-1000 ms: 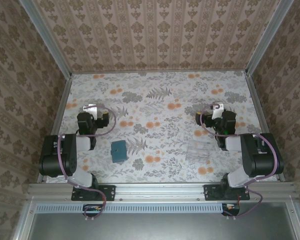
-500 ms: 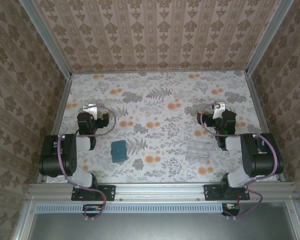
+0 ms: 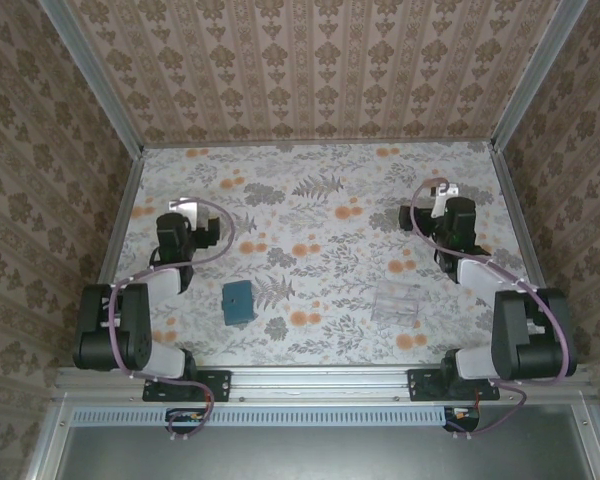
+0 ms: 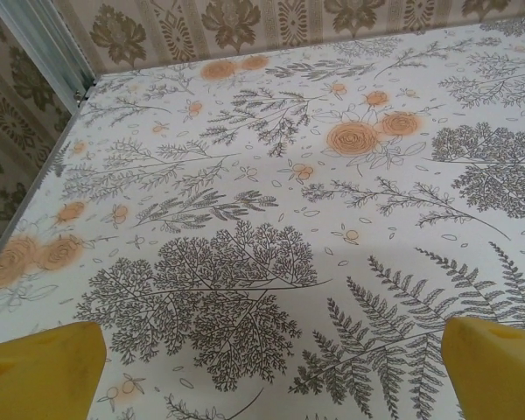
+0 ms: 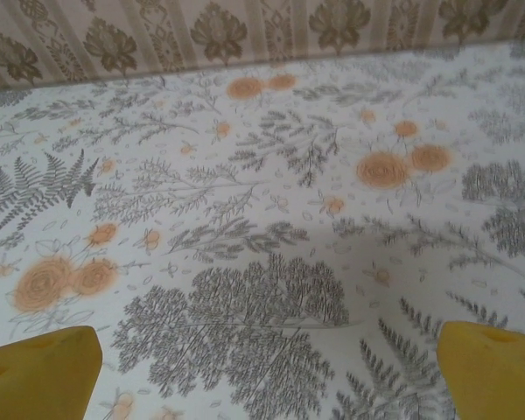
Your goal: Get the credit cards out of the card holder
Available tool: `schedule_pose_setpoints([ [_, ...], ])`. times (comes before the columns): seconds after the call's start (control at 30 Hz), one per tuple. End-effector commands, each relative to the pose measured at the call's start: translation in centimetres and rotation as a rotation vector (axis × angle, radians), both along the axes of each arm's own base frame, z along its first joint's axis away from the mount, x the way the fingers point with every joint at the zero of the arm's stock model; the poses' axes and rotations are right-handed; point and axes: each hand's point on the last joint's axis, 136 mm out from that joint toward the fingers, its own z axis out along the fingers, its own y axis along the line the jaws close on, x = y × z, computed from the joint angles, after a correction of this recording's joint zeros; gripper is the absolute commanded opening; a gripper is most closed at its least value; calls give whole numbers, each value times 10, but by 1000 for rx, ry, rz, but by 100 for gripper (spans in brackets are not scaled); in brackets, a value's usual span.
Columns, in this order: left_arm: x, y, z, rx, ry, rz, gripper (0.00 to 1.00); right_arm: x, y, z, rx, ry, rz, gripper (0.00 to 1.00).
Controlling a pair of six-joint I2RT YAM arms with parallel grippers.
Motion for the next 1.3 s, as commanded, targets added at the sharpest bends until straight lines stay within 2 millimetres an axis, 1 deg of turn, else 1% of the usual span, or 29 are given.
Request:
schedule_pose_setpoints([
  [0.0,-8,3,4,47,76,37,100,-25,1,-12,72,192,-59,98],
  [0.17,-18,-10,21,-9,114,44,100,-53,8,-9,146,338,-106,89],
  [0.23,-23,-14,33,-62,133,51,100,-68,13,-9,177,403,-115,84],
  [0.33,-34,-16,43,-116,196,66,100,-86,24,-8,200,480,-93,70],
  [0.4,-42,-18,48,-153,241,75,100,-100,29,-9,206,539,-100,67],
  [0.53,-58,-30,59,-235,324,42,100,-119,41,-4,219,596,-96,61],
  [0.6,-67,-32,65,-250,359,36,100,-128,47,-2,216,619,-102,54],
  [0.7,-79,-35,77,-238,396,9,100,-141,54,-1,202,656,-128,52],
  [0.87,-96,-23,97,-158,374,10,100,-161,70,-5,177,700,-145,43],
  [0.97,-99,-14,101,-110,348,21,100,-169,79,-7,156,710,-152,41],
  [1.0,-100,-11,101,-95,337,29,100,-171,82,-8,153,710,-153,40],
  [1.17,-107,-1,117,-73,250,45,100,-177,96,-15,145,721,-166,36],
  [1.27,-111,4,117,-50,229,56,100,-178,104,-21,134,728,-169,35],
])
